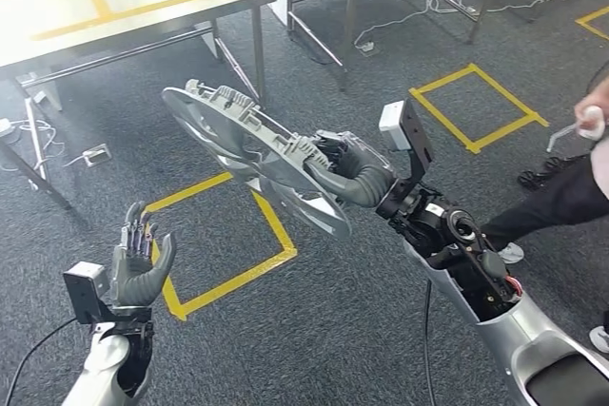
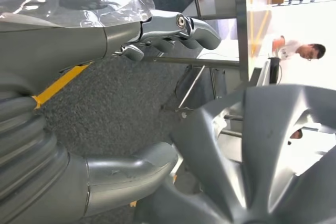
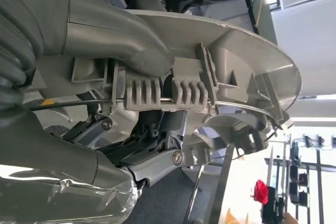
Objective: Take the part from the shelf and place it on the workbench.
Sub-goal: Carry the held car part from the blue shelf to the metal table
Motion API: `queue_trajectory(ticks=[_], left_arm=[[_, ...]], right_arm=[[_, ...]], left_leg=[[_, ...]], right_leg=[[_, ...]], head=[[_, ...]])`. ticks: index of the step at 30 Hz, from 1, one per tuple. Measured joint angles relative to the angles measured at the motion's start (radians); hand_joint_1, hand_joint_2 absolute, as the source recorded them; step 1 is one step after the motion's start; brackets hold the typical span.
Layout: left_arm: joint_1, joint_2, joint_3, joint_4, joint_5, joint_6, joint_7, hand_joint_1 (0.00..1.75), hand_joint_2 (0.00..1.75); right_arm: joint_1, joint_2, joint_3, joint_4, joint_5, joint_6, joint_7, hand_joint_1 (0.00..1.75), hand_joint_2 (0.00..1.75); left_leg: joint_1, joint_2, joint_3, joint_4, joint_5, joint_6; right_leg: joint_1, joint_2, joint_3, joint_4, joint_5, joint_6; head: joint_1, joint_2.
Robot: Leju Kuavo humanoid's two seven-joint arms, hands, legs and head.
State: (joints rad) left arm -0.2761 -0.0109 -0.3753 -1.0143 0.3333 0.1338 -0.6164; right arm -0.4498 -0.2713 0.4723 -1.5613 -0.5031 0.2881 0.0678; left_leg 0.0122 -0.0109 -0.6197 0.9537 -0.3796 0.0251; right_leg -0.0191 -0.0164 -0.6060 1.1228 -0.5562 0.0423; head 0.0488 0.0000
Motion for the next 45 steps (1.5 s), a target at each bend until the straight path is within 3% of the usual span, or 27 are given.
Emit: queue_trajectory(ticks=[2,3,4,6,8,10,15,24,29,45], left_arm=[[-0.001,-0.002,0.000,0.000,0.000,-0.001,0.002,0.00,1.75],[-0.001,-0.002,0.000,0.000,0.001,-0.001,0.002,0.00,1.75],[-0.002,-0.003,0.000,0.000,0.001,-0.002,0.003,0.00,1.75],[-0.006,-0.004,0.000,0.000,0.002,-0.003,0.004,0.00,1.75],[-0.011,-0.004,-0.001,0.000,0.003,-0.005,0.005,0.00,1.75],[-0.014,-0.004,-0.001,0.001,0.004,-0.008,0.005,0.00,1.75],[-0.018,-0.002,-0.001,0.001,0.005,-0.010,0.005,0.00,1.75],[-0.025,-0.001,-0.001,0.002,0.005,-0.010,0.002,0.00,1.75],[-0.026,-0.001,-0.001,0.002,0.006,-0.010,0.001,0.00,1.75],[-0.027,-0.001,-0.001,0.002,0.009,0.000,-0.001,0.00,1.75]], right_arm=[[0.001,0.000,0.000,0.005,0.003,0.000,-0.001,1.75,1.75],[0.001,0.000,-0.001,0.008,0.004,0.001,-0.001,1.75,1.75],[0.001,0.000,-0.001,0.011,0.003,0.003,-0.001,1.75,1.75],[-0.001,0.000,-0.003,0.016,0.003,0.007,-0.001,1.75,1.75],[-0.004,0.000,-0.005,0.020,0.004,0.011,-0.002,1.75,1.75],[-0.006,0.000,-0.005,0.025,0.004,0.014,-0.004,1.75,1.75],[-0.010,0.000,-0.008,0.033,0.005,0.013,-0.008,1.75,1.75],[-0.010,0.000,-0.012,0.037,0.008,0.004,-0.009,1.75,1.75],[-0.010,0.000,-0.012,0.037,0.015,0.003,-0.009,1.75,1.75],[-0.006,0.000,-0.013,0.021,0.022,0.001,0.002,1.75,1.75]], left_leg=[[-0.002,-0.017,0.000,0.001,0.000,0.002],[-0.002,-0.026,0.001,0.001,-0.001,0.002],[-0.002,-0.036,0.003,0.002,-0.001,0.002],[-0.002,-0.055,0.005,0.003,-0.002,-0.001],[-0.002,-0.072,-0.002,0.007,0.000,-0.009],[0.000,-0.086,-0.012,0.007,0.006,-0.021],[0.000,-0.091,-0.011,0.000,0.011,-0.007],[0.001,-0.083,-0.004,-0.012,0.016,-0.024],[0.000,-0.083,-0.004,-0.012,0.014,-0.030],[-0.003,-0.083,-0.006,-0.011,0.014,-0.030]], right_leg=[[0.000,0.010,-0.061,0.124,-0.037,0.002],[0.000,0.011,-0.071,0.137,-0.028,0.001],[0.000,0.013,-0.061,0.105,0.002,-0.001],[-0.002,0.035,-0.004,-0.031,0.080,-0.008],[-0.002,0.064,0.042,-0.133,0.116,-0.014],[0.000,0.067,0.053,-0.157,0.112,-0.019],[0.001,0.059,0.055,-0.166,0.112,-0.023],[0.003,0.064,0.053,-0.165,0.114,-0.033],[0.003,0.064,0.053,-0.166,0.113,-0.034],[0.001,0.064,0.056,-0.172,0.114,-0.032]], head=[[0.015,0.000],[0.020,0.000],[0.025,0.000],[0.034,0.000],[0.036,0.000],[0.034,0.000],[0.017,0.000],[-0.007,0.000],[-0.010,0.000],[-0.013,0.000]])
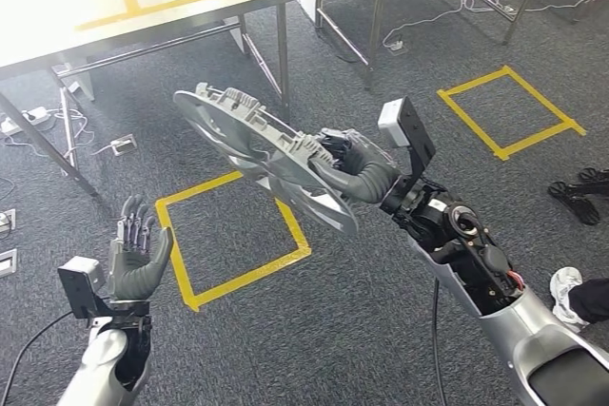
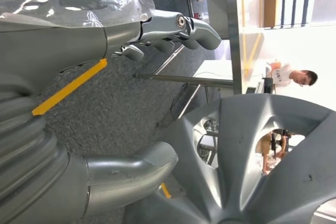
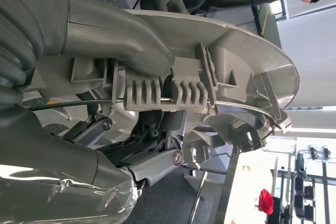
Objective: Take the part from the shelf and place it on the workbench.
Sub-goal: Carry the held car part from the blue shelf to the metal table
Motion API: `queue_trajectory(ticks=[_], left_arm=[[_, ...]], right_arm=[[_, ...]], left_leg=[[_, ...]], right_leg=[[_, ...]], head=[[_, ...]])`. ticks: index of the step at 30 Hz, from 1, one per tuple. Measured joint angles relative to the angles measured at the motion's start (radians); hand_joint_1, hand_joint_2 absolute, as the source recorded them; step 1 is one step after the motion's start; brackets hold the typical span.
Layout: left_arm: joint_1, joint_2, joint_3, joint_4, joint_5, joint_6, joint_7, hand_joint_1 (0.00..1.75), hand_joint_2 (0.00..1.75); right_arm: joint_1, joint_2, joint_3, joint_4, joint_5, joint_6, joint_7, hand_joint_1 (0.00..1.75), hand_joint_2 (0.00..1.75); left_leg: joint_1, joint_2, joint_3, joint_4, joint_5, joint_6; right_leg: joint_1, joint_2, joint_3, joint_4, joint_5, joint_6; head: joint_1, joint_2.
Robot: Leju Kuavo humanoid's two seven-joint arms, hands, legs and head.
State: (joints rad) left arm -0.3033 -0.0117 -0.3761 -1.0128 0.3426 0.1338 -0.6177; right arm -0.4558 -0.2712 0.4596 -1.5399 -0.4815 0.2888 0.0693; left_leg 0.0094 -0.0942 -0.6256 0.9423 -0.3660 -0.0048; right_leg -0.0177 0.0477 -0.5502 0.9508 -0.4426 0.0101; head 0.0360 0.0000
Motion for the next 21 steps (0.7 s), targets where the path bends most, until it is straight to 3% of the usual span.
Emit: queue_trajectory(ticks=[21], left_arm=[[-0.008,-0.006,-0.001,0.000,0.000,-0.028,0.003,0.00,1.75]], right_arm=[[0.026,0.000,-0.023,-0.044,0.000,-0.027,0.021,1.75,1.75]], left_leg=[[-0.001,0.000,-0.001,0.002,-0.002,0.001]], right_leg=[[-0.002,0.000,0.000,-0.001,0.000,0.001]], head=[[-0.002,0.000]])
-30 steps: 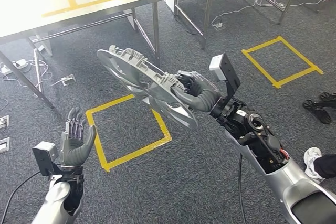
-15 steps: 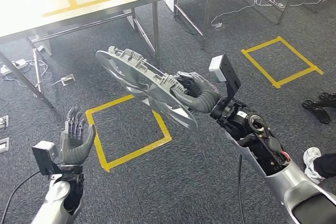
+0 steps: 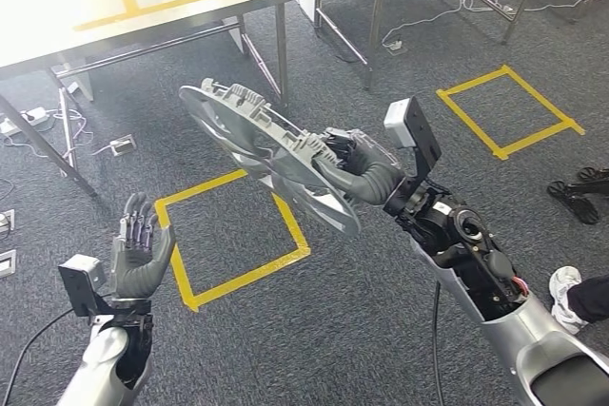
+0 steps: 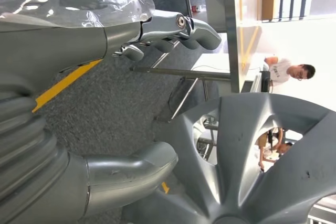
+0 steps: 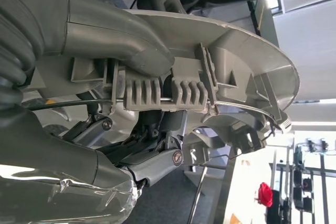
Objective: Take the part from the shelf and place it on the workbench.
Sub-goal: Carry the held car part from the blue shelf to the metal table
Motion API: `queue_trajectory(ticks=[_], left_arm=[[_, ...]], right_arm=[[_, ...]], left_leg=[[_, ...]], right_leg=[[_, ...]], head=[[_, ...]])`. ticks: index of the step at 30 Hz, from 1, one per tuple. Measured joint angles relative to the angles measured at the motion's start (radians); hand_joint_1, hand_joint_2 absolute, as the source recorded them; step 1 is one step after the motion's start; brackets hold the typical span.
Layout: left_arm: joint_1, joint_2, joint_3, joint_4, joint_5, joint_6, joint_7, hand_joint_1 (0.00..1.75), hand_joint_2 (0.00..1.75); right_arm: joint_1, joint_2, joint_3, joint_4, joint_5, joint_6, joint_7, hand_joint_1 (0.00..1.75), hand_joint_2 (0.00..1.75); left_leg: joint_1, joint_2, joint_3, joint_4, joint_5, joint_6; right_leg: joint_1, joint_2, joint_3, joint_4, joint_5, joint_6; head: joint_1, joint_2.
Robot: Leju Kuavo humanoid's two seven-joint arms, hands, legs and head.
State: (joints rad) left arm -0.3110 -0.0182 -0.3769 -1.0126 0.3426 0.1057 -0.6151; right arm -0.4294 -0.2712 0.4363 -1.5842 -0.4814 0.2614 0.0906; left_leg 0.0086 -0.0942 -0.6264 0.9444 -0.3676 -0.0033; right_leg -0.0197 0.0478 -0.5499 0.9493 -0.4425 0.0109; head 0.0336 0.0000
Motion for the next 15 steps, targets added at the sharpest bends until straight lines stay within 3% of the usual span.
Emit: queue_trajectory(ticks=[3,6,7,9,10,11,12,14,15], left_arm=[[-0.003,0.000,0.000,0.001,-0.001,-0.005,0.000,0.00,1.75],[-0.007,-0.002,0.000,0.001,-0.003,-0.005,-0.003,0.00,1.75],[-0.007,-0.002,0.000,0.001,-0.003,-0.005,-0.003,0.00,1.75],[-0.006,-0.003,0.000,0.001,-0.004,-0.005,-0.004,0.00,1.75],[-0.005,-0.004,0.000,0.002,-0.004,-0.005,-0.004,0.00,1.75],[-0.003,-0.004,0.000,0.002,-0.004,-0.005,-0.004,0.00,1.75],[-0.001,-0.004,0.000,0.002,-0.004,-0.005,-0.004,0.00,1.75],[0.000,-0.004,0.000,0.002,-0.004,-0.005,-0.004,0.00,1.75],[-0.001,-0.004,0.000,0.002,-0.004,-0.005,-0.004,0.00,1.75]], right_arm=[[0.000,0.000,0.000,0.000,-0.001,0.003,-0.003,1.75,1.75],[-0.002,0.000,-0.001,-0.001,-0.001,0.008,-0.008,1.75,1.75],[-0.003,0.000,-0.001,-0.001,-0.001,0.010,-0.009,1.75,1.75],[-0.004,0.000,-0.001,0.000,-0.001,0.014,-0.011,1.75,1.75],[-0.003,0.000,0.000,0.000,-0.001,0.015,-0.012,1.75,1.75],[-0.002,0.000,0.000,0.001,-0.001,0.016,-0.012,1.75,1.75],[-0.001,0.000,0.000,0.001,-0.001,0.017,-0.012,1.75,1.75],[-0.001,0.000,0.000,0.002,-0.001,0.017,-0.013,1.75,1.75],[-0.002,0.000,0.000,0.003,-0.001,0.018,-0.013,1.75,1.75]], left_leg=[[-0.003,0.000,-0.001,0.005,-0.005,0.014],[0.009,0.009,0.025,-0.028,0.002,0.025],[0.014,0.014,0.036,-0.039,0.003,0.027],[0.017,0.020,0.047,-0.042,-0.001,0.028],[0.019,0.022,0.050,-0.042,-0.005,0.026],[0.022,0.023,0.054,-0.040,-0.009,0.022],[0.026,0.023,0.058,-0.036,-0.015,0.016],[0.035,0.021,0.063,-0.019,-0.034,-0.001],[0.036,0.019,0.059,-0.005,-0.043,-0.010]], right_leg=[[-0.006,0.002,0.003,-0.006,0.000,0.008],[0.002,-0.007,-0.005,0.016,-0.017,0.016],[0.003,-0.015,-0.025,0.060,-0.040,0.018],[-0.003,-0.029,-0.095,0.199,-0.096,0.026],[-0.008,-0.032,-0.128,0.257,-0.111,0.032],[-0.013,-0.035,-0.145,0.279,-0.106,0.038],[-0.019,-0.037,-0.140,0.258,-0.079,0.045],[-0.033,-0.035,-0.084,0.127,-0.001,0.065],[-0.037,-0.030,-0.055,0.066,0.021,0.070]], head=[[-0.003,0.000],[-0.004,0.000],[0.000,0.000],[0.009,0.000],[0.012,0.000],[0.013,0.000],[0.015,0.000],[0.024,0.000],[0.030,0.000]])
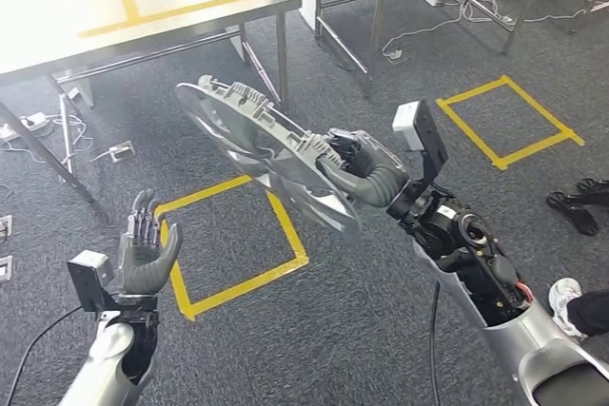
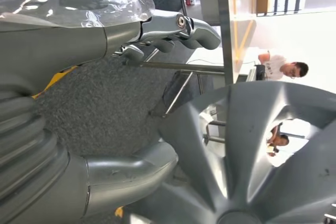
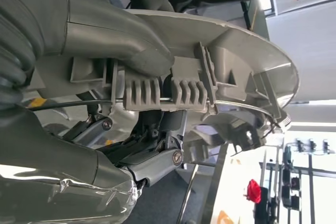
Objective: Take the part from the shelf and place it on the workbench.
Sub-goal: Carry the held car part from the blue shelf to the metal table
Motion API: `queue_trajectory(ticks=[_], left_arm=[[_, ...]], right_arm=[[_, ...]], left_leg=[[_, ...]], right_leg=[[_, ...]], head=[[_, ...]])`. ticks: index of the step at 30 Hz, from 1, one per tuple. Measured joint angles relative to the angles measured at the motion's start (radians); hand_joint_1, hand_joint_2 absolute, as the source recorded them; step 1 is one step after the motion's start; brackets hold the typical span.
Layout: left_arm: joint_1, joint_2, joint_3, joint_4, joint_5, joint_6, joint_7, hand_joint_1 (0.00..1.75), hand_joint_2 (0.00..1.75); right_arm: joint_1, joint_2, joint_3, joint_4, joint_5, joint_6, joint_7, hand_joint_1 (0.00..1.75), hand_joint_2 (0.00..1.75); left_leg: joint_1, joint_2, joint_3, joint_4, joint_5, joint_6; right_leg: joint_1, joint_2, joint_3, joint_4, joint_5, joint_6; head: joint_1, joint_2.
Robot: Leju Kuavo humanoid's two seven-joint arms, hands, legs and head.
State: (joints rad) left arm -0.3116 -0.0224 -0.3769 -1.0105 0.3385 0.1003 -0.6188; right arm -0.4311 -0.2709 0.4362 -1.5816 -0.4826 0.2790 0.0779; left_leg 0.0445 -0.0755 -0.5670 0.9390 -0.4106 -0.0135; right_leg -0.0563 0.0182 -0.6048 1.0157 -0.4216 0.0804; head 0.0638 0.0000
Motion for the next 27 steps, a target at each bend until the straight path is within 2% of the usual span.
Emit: queue_trajectory(ticks=[1,2,4,6,7,9,10,11,12,14,15,16,18,20,21,22,24,25,26,27], left_arm=[[-0.001,0.000,0.000,0.000,0.000,0.000,-0.001,0.00,1.75],[0.000,0.000,0.000,0.000,0.000,0.000,-0.001,0.00,1.75],[0.002,0.001,0.000,0.000,0.000,0.000,-0.001,0.00,1.75],[0.001,0.002,0.000,0.000,0.000,0.000,-0.001,0.00,1.75],[-0.001,0.002,0.000,0.000,0.000,0.000,-0.001,0.00,1.75],[-0.003,0.003,0.000,0.000,0.000,0.000,-0.002,0.00,1.75],[-0.002,0.003,0.000,0.001,0.000,-0.001,-0.002,0.00,1.75],[-0.001,0.003,0.000,0.001,0.000,-0.001,-0.002,0.00,1.75],[0.000,0.003,0.000,0.001,0.000,-0.002,-0.002,0.00,1.75],[-0.003,0.004,0.000,0.001,0.000,-0.005,-0.002,0.00,1.75],[-0.005,0.005,0.000,0.001,0.000,-0.006,-0.002,0.00,1.75],[-0.006,0.005,0.000,0.001,0.000,-0.007,-0.002,0.00,1.75],[-0.008,0.005,0.000,0.001,0.000,-0.008,-0.002,0.00,1.75],[-0.009,0.005,0.000,0.001,0.000,-0.009,-0.002,0.00,1.75],[-0.010,0.005,0.000,0.001,0.000,-0.009,-0.002,0.00,1.75],[-0.010,0.004,0.000,0.001,0.000,-0.009,-0.002,0.00,1.75],[-0.009,0.003,0.000,0.003,-0.001,-0.009,-0.002,0.00,1.75],[-0.007,0.003,0.000,0.005,-0.001,-0.010,-0.002,0.00,1.75],[-0.006,0.003,0.000,0.006,-0.001,-0.010,-0.002,0.00,1.75],[-0.006,0.002,0.000,0.008,-0.002,-0.010,-0.002,0.00,1.75]], right_arm=[[0.000,0.000,0.000,0.001,0.000,0.000,0.000,1.75,1.75],[0.001,0.001,0.001,0.001,0.000,0.000,0.000,1.75,1.75],[0.001,0.001,0.000,0.002,0.000,0.000,0.000,1.75,1.75],[0.000,0.000,0.000,0.002,0.000,0.000,0.000,1.75,1.75],[-0.001,0.000,0.000,0.002,0.000,0.000,0.000,1.75,1.75],[0.000,0.000,0.000,0.002,0.000,0.000,0.000,1.75,1.75],[0.000,0.000,0.000,0.002,0.000,0.000,0.000,1.75,1.75],[0.000,0.000,0.000,0.002,0.000,0.000,0.000,1.75,1.75],[0.000,0.001,0.000,0.002,0.000,0.000,0.000,1.75,1.75],[-0.001,0.001,0.000,0.002,0.000,0.000,0.001,1.75,1.75],[-0.001,0.000,0.000,0.002,0.000,0.000,0.001,1.75,1.75],[-0.002,0.000,0.000,0.002,0.000,0.000,0.001,1.75,1.75],[-0.003,0.000,0.000,0.002,0.000,0.000,0.002,1.75,1.75],[-0.004,0.000,-0.001,0.001,0.000,0.000,0.002,1.75,1.75],[-0.006,0.000,-0.001,0.001,0.000,0.000,0.002,1.75,1.75],[-0.006,0.000,-0.002,0.001,0.000,0.000,0.002,1.75,1.75],[-0.004,0.001,-0.001,0.002,0.000,0.000,0.002,1.75,1.75],[-0.002,0.001,-0.001,0.004,0.000,0.000,0.002,1.75,1.75],[-0.001,0.000,0.000,0.005,-0.001,0.000,0.002,1.75,1.75],[-0.001,0.000,-0.001,0.006,-0.001,0.000,0.002,1.75,1.75]], left_leg=[[0.000,-0.002,-0.006,0.010,-0.006,-0.009],[-0.002,-0.004,-0.011,0.015,-0.008,-0.016],[-0.001,-0.003,-0.016,0.016,-0.009,-0.026],[-0.001,0.025,-0.034,0.057,-0.029,-0.030],[-0.003,0.043,-0.064,0.113,-0.051,-0.030],[-0.007,0.064,-0.152,0.262,-0.099,-0.028],[-0.009,0.066,-0.189,0.316,-0.107,-0.025],[-0.011,0.067,-0.208,0.331,-0.094,-0.020],[-0.014,0.067,-0.204,0.302,-0.061,-0.013],[-0.025,0.072,-0.148,0.164,0.023,0.009],[-0.031,0.076,-0.119,0.098,0.047,0.018],[-0.037,0.079,-0.100,0.058,0.055,0.023],[-0.043,0.079,-0.090,0.034,0.044,0.026],[-0.039,0.074,-0.078,0.024,0.039,0.031],[-0.035,0.071,-0.070,0.019,0.036,0.036],[-0.033,0.070,-0.062,0.015,0.033,0.040],[-0.035,0.067,-0.050,0.015,0.024,0.047],[-0.036,0.065,-0.044,0.015,0.019,0.048],[-0.037,0.061,-0.038,0.016,0.013,0.048],[-0.037,0.058,-0.030,0.018,0.007,0.046]], right_leg=[[-0.001,0.005,0.016,-0.034,0.007,-0.001],[0.002,0.008,0.021,-0.041,-0.001,-0.007],[0.005,0.006,0.020,-0.036,-0.005,-0.027],[0.005,0.000,0.027,-0.038,-0.009,-0.043],[0.006,-0.004,0.031,-0.039,-0.012,-0.050],[0.013,-0.011,0.036,-0.039,-0.018,-0.060],[0.017,-0.014,0.039,-0.039,-0.022,-0.064],[0.020,-0.017,0.044,-0.039,-0.026,-0.067],[0.023,-0.019,0.051,-0.039,-0.032,-0.068],[0.029,-0.022,0.067,-0.040,-0.044,-0.066],[0.032,-0.023,0.072,-0.040,-0.049,-0.063],[0.034,-0.024,0.074,-0.041,-0.053,-0.059],[0.035,-0.028,0.076,-0.046,-0.058,-0.048],[0.032,-0.030,0.072,-0.035,-0.072,-0.038],[0.031,-0.029,0.058,-0.003,-0.089,-0.034],[0.030,-0.026,0.029,0.054,-0.113,-0.033],[0.030,-0.022,-0.048,0.193,-0.156,-0.030],[0.030,-0.021,-0.078,0.235,-0.156,-0.028],[0.030,-0.021,-0.091,0.238,-0.135,-0.028],[0.030,-0.021,-0.085,0.201,-0.096,-0.029]], head=[[0.004,0.000],[0.004,0.000],[-0.003,0.000],[-0.015,0.000],[-0.023,0.000],[-0.037,0.000],[-0.041,0.000],[-0.043,0.000],[-0.045,0.000],[-0.046,0.000],[-0.047,0.000],[-0.047,0.000],[-0.047,0.000],[-0.042,0.000],[-0.038,0.000],[-0.031,0.000],[-0.021,0.000],[-0.017,0.000],[-0.014,0.000],[-0.010,0.000]])
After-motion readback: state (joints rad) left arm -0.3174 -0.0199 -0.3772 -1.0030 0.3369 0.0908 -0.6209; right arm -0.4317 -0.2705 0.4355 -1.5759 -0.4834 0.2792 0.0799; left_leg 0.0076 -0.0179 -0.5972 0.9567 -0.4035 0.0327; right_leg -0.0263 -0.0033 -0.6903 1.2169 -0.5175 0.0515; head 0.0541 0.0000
